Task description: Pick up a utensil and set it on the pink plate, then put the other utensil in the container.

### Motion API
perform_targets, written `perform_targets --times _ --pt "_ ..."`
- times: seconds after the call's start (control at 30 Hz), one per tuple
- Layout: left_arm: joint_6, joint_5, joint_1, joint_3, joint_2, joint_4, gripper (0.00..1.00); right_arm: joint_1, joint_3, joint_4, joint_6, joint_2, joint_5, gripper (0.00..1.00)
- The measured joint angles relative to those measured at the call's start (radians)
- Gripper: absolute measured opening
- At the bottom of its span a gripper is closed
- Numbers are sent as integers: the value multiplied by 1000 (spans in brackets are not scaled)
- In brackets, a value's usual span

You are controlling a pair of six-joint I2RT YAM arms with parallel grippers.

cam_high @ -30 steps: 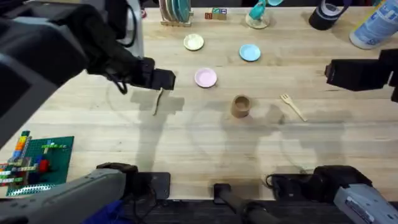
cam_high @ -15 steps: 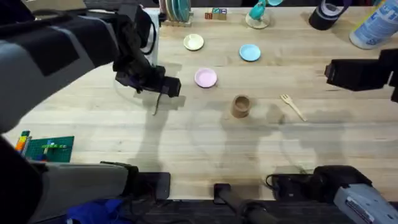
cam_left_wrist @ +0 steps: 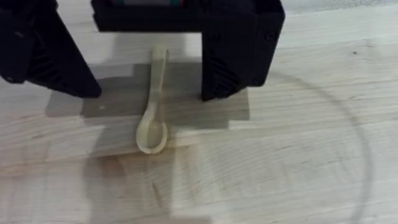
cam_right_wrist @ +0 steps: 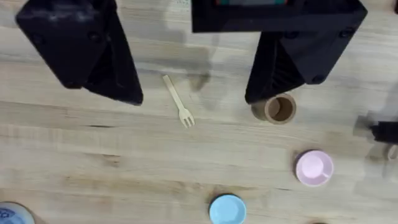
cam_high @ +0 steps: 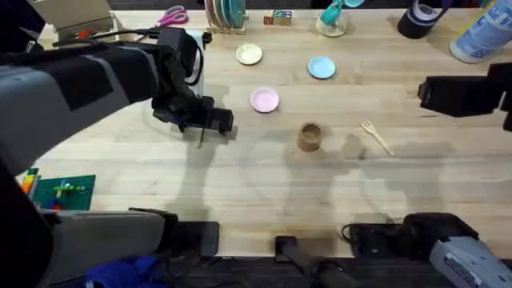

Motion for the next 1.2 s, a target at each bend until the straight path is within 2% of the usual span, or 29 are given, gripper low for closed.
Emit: perform_targets --times 0.17,0.27,0.37,0.47,0.6,0.63,1.2 --pt "-3 0 0 -2 0 9 989 0 0 0 0 0 0 998" --pt "-6 3 0 -2 0 13 893 0 0 0 0 0 0 998" --pt "-11 5 0 -3 0 22 691 0 0 0 0 0 0 998" --pt "-15 8 0 -3 0 28 404 0 0 0 0 0 0 998" --pt "-25 27 -2 -3 0 34 112 0 0 0 0 0 0 997" --pt "-24 28 -5 -3 0 37 67 0 0 0 0 0 0 997" --pt "-25 35 -5 -1 -1 38 41 0 0 0 0 0 0 998"
